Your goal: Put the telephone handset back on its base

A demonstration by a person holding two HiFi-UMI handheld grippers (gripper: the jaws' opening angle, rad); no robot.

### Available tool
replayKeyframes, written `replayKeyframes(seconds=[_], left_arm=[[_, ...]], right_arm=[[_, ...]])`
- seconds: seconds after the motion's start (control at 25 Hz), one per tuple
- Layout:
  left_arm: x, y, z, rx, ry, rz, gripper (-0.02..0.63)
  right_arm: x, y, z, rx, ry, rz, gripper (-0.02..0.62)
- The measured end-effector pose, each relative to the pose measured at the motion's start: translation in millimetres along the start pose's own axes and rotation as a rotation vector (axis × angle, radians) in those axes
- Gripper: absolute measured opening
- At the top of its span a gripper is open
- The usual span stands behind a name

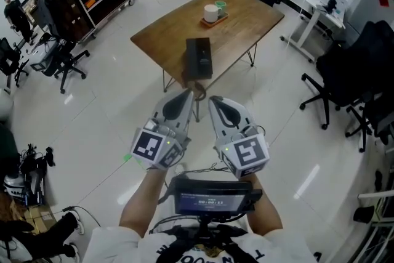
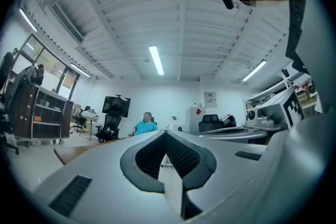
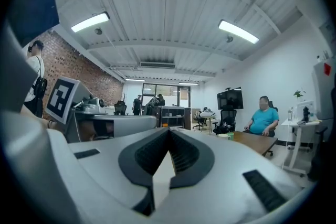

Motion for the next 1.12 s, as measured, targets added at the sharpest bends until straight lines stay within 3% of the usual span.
replayKeyframes(seconds=[0.32,1.12], left_arm=[[-20.6,9.8,-11.4,-0.035,-0.009,0.066,-0.015],[-29.8,17.0,-46.7,-0.012,-0.011,0.092,-0.014]], right_arm=[[14.9,6.2,-13.1,-0.017,-0.005,-0.002,-0.003],[46.7,14.7,-24.9,-0.028,-0.02,0.001,-0.003]])
Point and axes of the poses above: the fingertips, and each gripper's own axes: z forward along the fingers, x to its left, y out of its top, the point moved 7 cm from there along -z, backward along the fingers, and after that the axes turned 13 degrees about -z, right-handed, at the moved point
